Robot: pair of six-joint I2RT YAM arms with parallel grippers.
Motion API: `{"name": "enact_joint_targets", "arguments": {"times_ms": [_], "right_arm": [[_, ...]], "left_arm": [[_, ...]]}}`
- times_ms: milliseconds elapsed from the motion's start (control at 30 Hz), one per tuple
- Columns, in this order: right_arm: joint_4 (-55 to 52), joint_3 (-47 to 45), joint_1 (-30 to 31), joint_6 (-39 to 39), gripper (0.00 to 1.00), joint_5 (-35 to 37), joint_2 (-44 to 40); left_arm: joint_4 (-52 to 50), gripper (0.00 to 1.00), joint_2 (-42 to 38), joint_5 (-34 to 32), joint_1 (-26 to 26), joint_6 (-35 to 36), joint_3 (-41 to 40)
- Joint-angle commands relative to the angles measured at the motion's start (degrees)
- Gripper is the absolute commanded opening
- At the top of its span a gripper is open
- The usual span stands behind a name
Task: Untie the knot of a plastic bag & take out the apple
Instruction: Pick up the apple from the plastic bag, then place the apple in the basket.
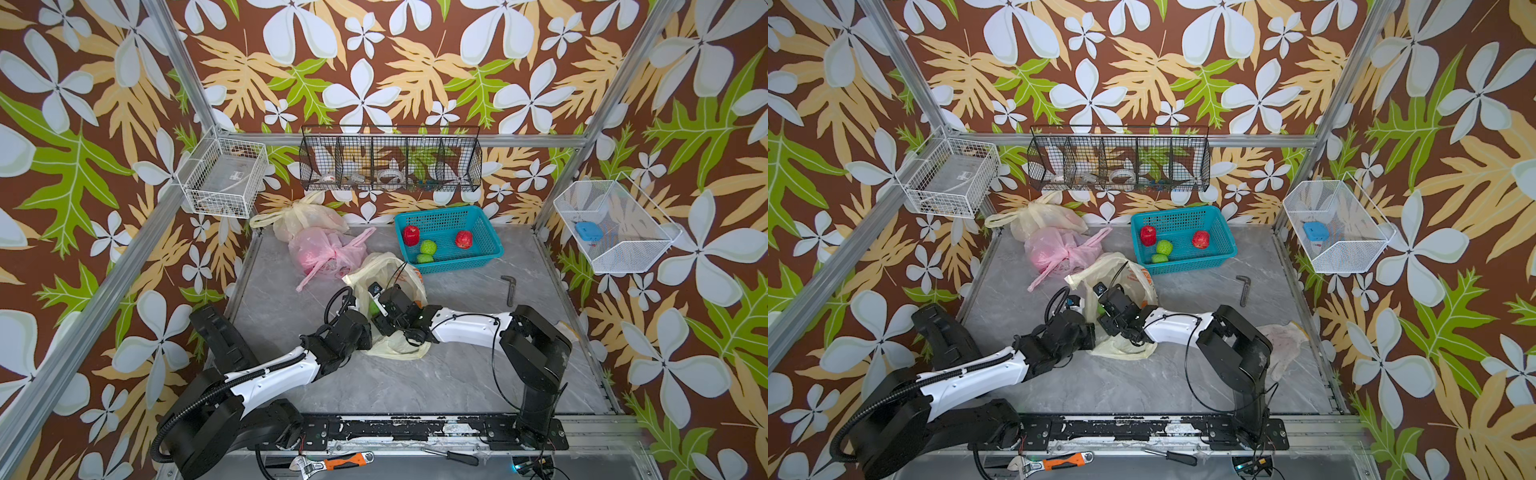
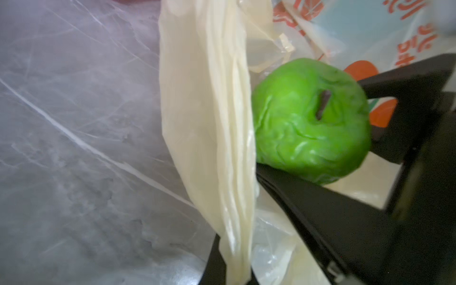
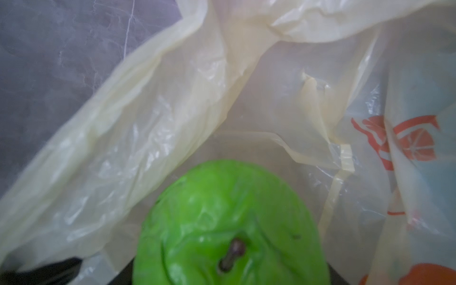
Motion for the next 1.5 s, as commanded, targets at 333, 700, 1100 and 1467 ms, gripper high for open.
{"name": "enact_joint_targets", "arguments": {"times_ms": [333,700,1100,1467], "right_arm": [[7.5,-4.3,0.1,-1.9,0.6,-12.1,-13.1],[11.6,-9.8,-0.5,-5.8,0.57,0.0,-26.9],[6.3,-7.0,-19.7,7.6,0.6,3.6,-27.1],[5.8,7.4,-29.9,9.4,0.64,-5.4,-4.7]], "left_arm": [[0.2,0.0,-2.6,-0.3,0.3,-0.8,-0.7],[2.9,0.0,-0.7,-1.2,0.4,1.2,1.1],[1.9,0.0,0.5,-1.4,0.9,0.7,0.4],[-1.5,0.0,-7.1,-3.2,1.0,-2.0,-3.4]]}}
